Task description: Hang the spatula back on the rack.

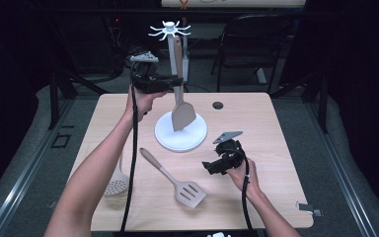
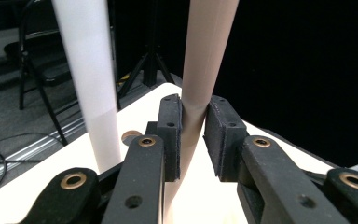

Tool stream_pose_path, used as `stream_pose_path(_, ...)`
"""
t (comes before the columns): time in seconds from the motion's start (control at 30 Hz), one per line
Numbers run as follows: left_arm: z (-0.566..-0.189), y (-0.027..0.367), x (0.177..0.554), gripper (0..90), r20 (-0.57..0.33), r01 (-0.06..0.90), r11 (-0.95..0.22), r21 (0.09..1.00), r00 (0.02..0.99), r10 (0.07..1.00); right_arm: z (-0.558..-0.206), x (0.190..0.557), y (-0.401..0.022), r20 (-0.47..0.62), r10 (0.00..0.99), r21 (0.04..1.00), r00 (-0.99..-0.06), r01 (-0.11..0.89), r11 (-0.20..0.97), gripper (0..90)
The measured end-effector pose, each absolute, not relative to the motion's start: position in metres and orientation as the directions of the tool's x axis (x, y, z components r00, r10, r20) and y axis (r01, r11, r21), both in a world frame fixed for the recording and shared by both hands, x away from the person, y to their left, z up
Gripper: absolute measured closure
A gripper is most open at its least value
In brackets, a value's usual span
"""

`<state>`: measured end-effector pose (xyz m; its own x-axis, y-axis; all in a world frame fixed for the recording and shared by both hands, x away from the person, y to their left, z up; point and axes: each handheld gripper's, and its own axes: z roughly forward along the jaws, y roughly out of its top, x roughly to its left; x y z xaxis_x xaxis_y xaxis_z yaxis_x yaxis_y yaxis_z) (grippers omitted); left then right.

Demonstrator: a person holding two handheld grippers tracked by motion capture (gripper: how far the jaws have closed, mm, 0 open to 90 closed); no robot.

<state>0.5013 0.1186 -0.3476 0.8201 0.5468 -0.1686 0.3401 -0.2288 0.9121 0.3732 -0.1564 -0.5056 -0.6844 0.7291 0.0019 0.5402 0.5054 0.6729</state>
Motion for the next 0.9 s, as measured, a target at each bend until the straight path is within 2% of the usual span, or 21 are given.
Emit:
stream_pose_path(0.27, -0.353, 0.124, 0.504, 73.4, -0.202, 0.373, -0.191, 0.908, 0.789, 0.581, -0.507, 0.373, -0.156, -0.001, 0.729, 0.671, -0.685, 0.540, 0.508, 5.3)
stream_pose_path(0.33, -0.354, 0.125, 0.503, 69.9, -0.193, 0.375, -0.197, 0.906, 0.779, 0.596, -0.507, 0.373, -0.156, 0.000, 0.729, 0.668, -0.684, 0.543, 0.509, 5.3)
stream_pose_path(0.4, -0.357, 0.128, 0.502, 62.6, -0.205, 0.389, -0.191, 0.901, 0.770, 0.604, -0.506, 0.373, -0.156, -0.006, 0.728, 0.665, -0.686, 0.541, 0.515, 5.3)
stream_pose_path(0.57, -0.361, 0.142, 0.499, 59.4, -0.201, 0.395, -0.190, 0.899, 0.757, 0.622, -0.506, 0.374, -0.157, -0.010, 0.723, 0.649, -0.691, 0.545, 0.530, 5.4)
stream_pose_path(0.67, -0.358, 0.151, 0.496, 64.0, -0.187, 0.386, -0.188, 0.903, 0.748, 0.637, -0.507, 0.374, -0.158, -0.016, 0.723, 0.647, -0.691, 0.544, 0.534, 5.4)
stream_pose_path(0.9, -0.340, 0.158, 0.488, 81.5, -0.112, 0.341, -0.229, 0.912, 0.743, 0.659, -0.508, 0.376, -0.160, -0.012, 0.725, 0.648, -0.688, 0.547, 0.530, 5.5)
